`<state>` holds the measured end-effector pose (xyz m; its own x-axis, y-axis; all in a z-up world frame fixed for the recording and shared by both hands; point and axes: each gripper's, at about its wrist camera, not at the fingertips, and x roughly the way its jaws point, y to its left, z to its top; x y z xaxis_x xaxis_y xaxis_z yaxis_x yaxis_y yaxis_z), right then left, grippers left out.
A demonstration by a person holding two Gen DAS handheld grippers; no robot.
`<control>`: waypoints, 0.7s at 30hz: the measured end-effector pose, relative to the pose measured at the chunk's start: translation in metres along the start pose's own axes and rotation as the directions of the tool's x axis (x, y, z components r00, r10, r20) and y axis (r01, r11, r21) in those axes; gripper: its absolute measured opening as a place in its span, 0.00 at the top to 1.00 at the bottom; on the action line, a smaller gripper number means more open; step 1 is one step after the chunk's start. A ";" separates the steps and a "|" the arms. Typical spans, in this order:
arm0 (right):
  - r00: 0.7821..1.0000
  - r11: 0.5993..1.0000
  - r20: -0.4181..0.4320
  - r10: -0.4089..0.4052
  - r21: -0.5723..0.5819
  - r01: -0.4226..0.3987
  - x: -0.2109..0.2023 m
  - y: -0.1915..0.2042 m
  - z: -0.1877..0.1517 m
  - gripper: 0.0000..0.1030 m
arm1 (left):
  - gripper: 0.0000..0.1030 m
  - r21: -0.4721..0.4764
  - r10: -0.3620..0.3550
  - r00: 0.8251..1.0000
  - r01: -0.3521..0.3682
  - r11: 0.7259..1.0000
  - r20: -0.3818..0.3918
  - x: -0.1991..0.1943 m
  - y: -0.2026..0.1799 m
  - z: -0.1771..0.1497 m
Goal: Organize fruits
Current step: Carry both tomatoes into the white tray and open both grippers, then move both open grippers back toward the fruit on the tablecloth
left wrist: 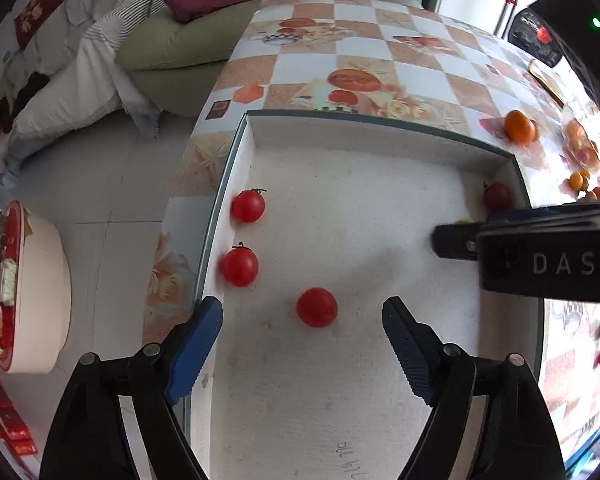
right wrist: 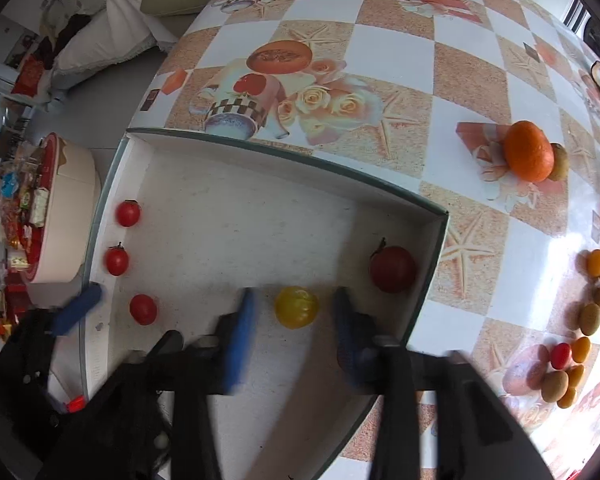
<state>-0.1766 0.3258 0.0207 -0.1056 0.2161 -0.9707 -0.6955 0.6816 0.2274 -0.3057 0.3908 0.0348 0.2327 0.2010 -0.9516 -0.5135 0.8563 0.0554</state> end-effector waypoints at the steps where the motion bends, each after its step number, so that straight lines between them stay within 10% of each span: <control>1: 1.000 1.000 0.010 0.008 -0.001 -0.008 -0.002 0.000 0.000 0.39 | 0.20 0.002 0.004 1.000 -0.004 1.000 -0.013 0.002 -0.001 -0.001; 7: 0.997 0.997 0.037 0.069 0.023 -0.069 -0.012 0.001 0.000 0.17 | 0.20 -0.010 -0.003 1.000 0.003 1.000 -0.031 -0.001 -0.001 -0.003; 21: 0.987 0.983 0.160 0.029 0.173 -0.057 -0.081 -0.058 -0.038 0.17 | 0.20 0.089 -0.023 1.000 0.024 0.996 -0.008 -0.033 -0.037 -0.003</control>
<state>-0.1549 0.2426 0.0831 -0.0106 0.3453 -0.9384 -0.5546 0.7789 0.2928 -0.2974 0.3511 0.0636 0.2382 0.1776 -0.9548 -0.4320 0.8999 0.0596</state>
